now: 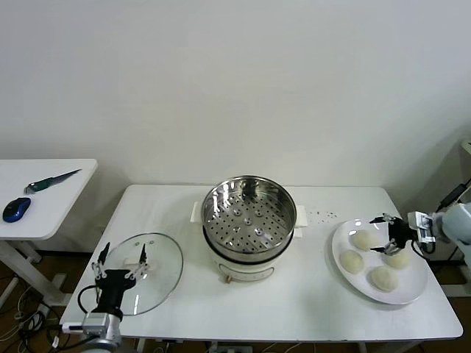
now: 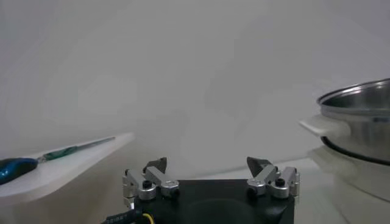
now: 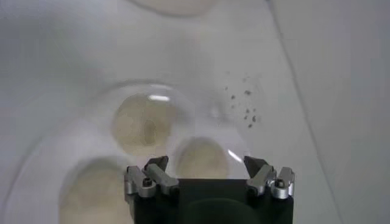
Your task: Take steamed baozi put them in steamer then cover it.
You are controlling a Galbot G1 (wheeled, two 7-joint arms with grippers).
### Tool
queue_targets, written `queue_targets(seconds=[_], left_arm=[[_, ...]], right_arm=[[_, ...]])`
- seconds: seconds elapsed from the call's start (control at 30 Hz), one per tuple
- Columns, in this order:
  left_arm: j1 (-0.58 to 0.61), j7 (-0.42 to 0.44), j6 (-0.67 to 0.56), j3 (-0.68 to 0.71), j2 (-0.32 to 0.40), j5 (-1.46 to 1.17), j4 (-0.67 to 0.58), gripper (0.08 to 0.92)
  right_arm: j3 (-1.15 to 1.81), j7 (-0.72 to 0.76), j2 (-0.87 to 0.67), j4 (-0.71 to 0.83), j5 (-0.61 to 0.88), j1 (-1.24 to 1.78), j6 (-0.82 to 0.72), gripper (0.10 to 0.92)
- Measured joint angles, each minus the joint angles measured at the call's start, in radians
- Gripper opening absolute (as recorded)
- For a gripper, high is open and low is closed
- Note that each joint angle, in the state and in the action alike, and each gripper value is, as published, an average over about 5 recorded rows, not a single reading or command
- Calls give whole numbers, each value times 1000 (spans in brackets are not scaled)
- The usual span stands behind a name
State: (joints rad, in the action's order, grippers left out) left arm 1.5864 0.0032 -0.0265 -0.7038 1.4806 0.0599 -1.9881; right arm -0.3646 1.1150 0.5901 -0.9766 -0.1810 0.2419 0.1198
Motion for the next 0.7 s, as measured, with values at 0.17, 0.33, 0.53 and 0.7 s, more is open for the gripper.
queue_targets(seconds=[0.17, 0.33, 0.53, 0.7], left_arm=[[2, -2, 2, -4, 0, 0, 3, 823], [-2, -2, 6, -6, 0, 0, 7, 823], [-3, -3, 7, -10, -2, 2, 9, 823], [-5, -3, 7, -12, -3, 3, 14, 823]], right_arm=[[-100, 21, 50, 82, -36, -83, 7, 823], [-147, 31, 108, 145, -64, -126, 12, 823], [-175, 35, 165, 200, -94, -149, 17, 823], [-179, 35, 206, 242, -123, -158, 26, 823]])
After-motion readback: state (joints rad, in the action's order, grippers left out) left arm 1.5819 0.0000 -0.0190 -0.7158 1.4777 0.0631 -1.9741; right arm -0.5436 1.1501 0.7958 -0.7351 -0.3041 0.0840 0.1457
